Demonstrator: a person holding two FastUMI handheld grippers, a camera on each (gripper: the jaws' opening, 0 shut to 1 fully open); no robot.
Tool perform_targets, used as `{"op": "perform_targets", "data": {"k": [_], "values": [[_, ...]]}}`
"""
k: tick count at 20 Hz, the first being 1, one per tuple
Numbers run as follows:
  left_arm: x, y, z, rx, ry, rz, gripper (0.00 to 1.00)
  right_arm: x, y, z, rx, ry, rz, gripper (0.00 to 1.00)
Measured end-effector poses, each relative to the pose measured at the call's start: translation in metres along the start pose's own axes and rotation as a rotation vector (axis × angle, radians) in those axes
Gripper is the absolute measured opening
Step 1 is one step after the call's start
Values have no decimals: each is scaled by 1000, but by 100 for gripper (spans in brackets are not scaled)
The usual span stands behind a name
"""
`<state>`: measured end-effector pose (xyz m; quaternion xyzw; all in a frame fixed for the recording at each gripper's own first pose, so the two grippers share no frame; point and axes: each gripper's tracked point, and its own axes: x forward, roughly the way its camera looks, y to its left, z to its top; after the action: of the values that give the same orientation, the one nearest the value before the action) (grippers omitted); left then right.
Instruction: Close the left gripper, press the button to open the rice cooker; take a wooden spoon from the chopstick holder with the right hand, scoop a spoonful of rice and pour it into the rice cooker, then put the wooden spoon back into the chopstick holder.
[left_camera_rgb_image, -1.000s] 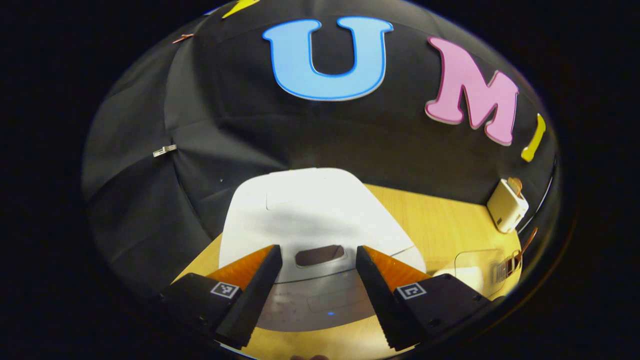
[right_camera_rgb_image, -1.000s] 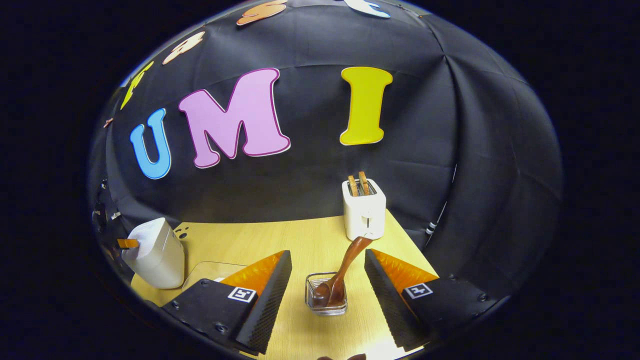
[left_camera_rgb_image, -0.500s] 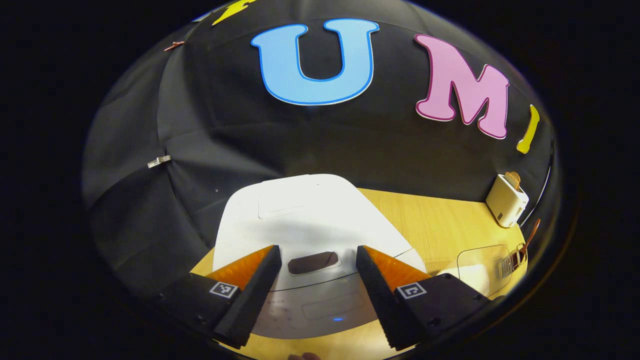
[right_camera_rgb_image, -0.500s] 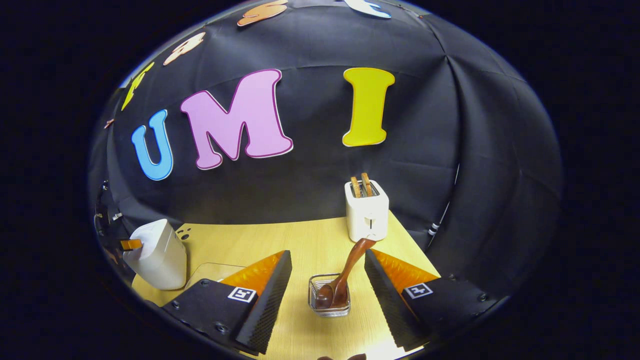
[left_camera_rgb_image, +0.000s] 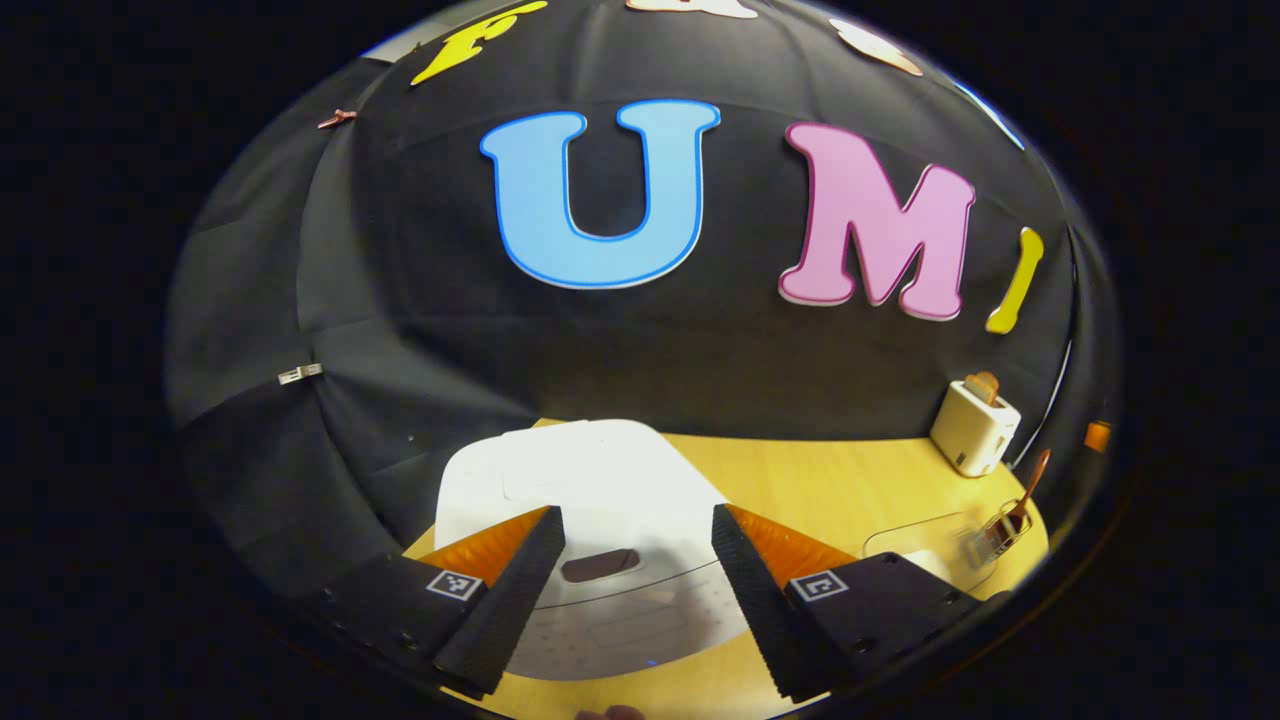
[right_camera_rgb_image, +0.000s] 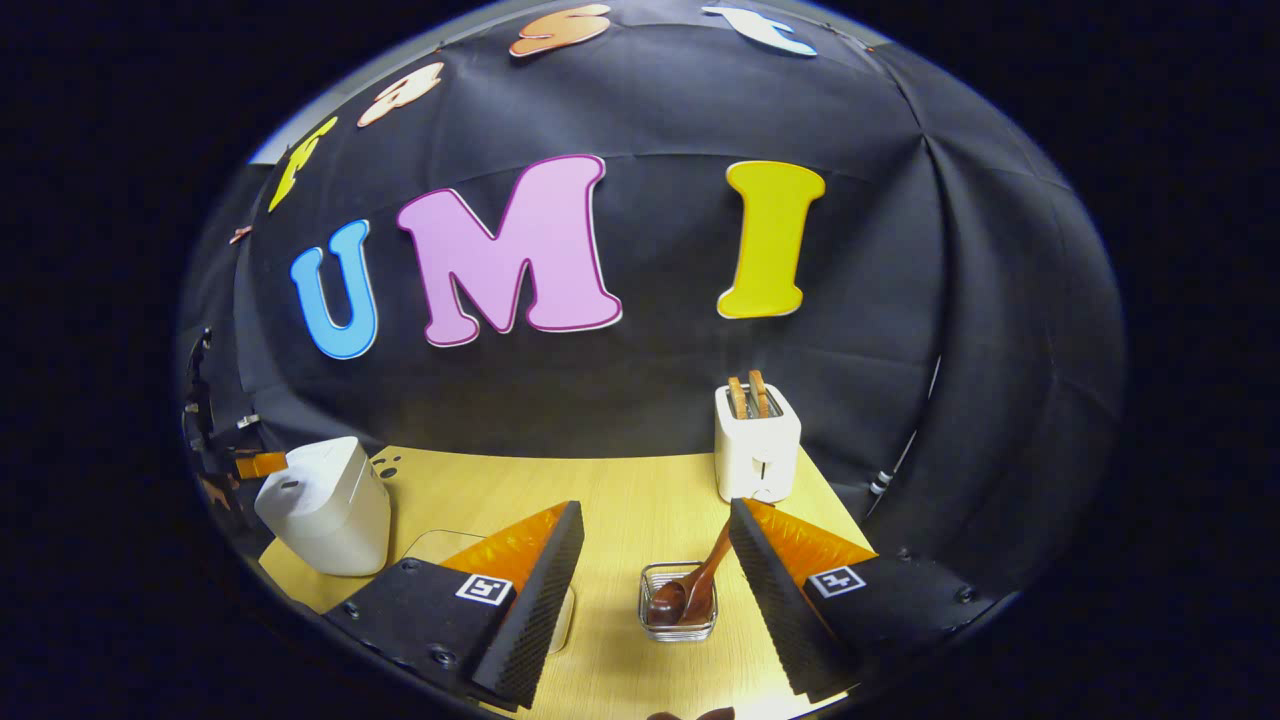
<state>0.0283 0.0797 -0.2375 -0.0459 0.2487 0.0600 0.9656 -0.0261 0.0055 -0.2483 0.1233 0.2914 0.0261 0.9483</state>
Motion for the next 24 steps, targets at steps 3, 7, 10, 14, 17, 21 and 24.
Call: {"op": "perform_targets", "data": {"k": [3, 7, 10, 14, 17, 21, 24], "values": [[-16, -24, 31, -24, -81, -125, 96, -6, 20, 16, -48, -30, 41, 91], [-42, -50, 61, -39, -172, -261, 95, -8, 43, 38, -59, -70, 86, 92], [-53, -55, 71, -46, -202, -271, 95, -11, 52, 51, -64, -98, 96, 93], [-60, -61, 77, -23, -221, -286, 95, -17, 65, 56, -50, -116, 117, 93], [-61, -70, 77, -15, -224, -304, 95, -21, 72, 59, -44, -125, 132, 93], [-61, -74, 75, -13, -216, -312, 95, -21, 74, 59, -44, -127, 136, 96], [-61, -74, 74, -14, -211, -308, 95, -23, 72, 59, -45, -127, 132, 96]]}}
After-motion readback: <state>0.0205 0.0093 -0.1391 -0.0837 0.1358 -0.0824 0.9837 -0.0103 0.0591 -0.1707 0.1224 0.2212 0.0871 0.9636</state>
